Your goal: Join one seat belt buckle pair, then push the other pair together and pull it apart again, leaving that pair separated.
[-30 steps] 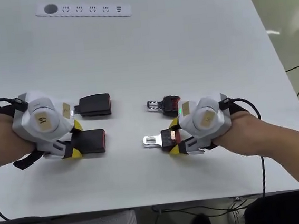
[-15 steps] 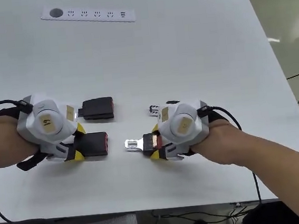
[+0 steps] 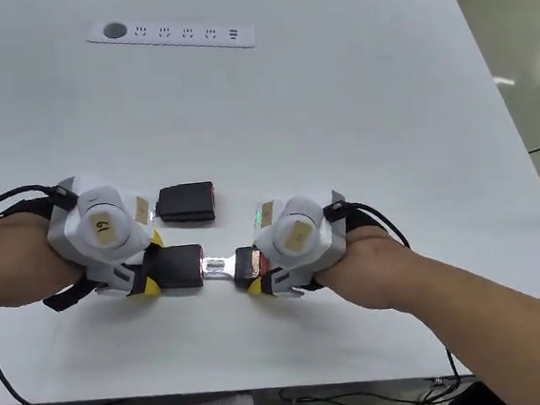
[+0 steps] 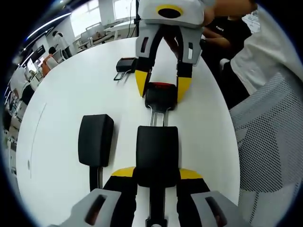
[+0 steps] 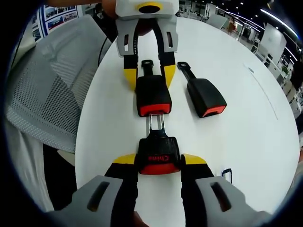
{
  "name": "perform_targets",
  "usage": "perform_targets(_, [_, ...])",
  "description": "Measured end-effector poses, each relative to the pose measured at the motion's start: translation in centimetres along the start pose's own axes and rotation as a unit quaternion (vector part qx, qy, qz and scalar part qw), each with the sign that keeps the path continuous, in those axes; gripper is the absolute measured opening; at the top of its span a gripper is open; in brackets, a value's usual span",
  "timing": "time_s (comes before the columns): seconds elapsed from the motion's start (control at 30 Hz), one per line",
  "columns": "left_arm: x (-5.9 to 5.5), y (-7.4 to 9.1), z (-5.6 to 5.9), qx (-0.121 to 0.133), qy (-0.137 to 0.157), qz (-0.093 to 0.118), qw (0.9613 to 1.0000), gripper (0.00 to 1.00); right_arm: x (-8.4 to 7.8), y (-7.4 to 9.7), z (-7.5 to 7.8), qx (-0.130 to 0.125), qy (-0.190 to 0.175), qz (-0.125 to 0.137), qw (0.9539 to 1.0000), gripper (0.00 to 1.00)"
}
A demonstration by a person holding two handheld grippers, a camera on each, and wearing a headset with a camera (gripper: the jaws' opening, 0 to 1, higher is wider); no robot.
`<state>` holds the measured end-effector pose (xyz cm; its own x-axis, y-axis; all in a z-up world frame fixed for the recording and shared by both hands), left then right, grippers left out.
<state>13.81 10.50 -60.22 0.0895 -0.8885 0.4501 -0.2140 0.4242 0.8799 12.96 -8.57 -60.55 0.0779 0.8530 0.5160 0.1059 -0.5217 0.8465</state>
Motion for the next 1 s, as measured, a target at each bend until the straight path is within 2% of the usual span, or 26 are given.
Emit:
perform_targets(0.1, [-0.08, 0.05, -0.08, 0.001, -0.002, 0.0, 1.0, 0.32, 0.06, 0.05, -0.03, -0.006, 0.003, 0.0, 1.0, 0.34])
perform_targets(0.3, [-0.13, 0.06, -0.06, 0.001, -0.007, 0.003, 1.0, 0.32, 0.32, -0.35, -0.02, 0.0, 0.012, 0.012, 0.9999, 0.33])
perform_targets(0.4, [-0.1, -0.01, -0.08, -0.001, -0.02, 0.005, 0.9998, 0.32, 0.44, -0.47, -0.01, 0.001, 0.022, 0.022, 0.9995, 0.33])
perform_targets(0.53, [-0.08, 0.03, -0.09, -0.005, -0.016, 0.003, 0.9998, 0.32, 0.27, -0.43, 0.17, 0.009, 0.012, 0.028, 0.9995, 0.33])
perform_targets(0.63, [-0.13, 0.05, -0.03, -0.007, -0.019, 0.01, 0.9997, 0.31, 0.46, -0.46, 0.2, 0.009, 0.023, 0.024, 0.9994, 0.32])
perform_targets(1.0, [-0.03, -0.08, -0.43, -0.015, -0.027, 0.006, 0.9995, 0.3, 0.92, -0.63, 0.31, 0.016, 0.013, 0.036, 0.9991, 0.31])
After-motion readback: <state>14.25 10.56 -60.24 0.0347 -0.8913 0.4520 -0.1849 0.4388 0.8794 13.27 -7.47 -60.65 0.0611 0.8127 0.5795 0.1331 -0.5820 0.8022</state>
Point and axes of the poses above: the centre of the closed fingertips' face, and the gripper's own axes: y roughly backward along the fingers, z roughly to its right, x roughly out of its top, the point moved 10 cm from there along y, roughly backward along the fingers, and after that the axes turned 11 degrees about x, right-handed, at the moved point
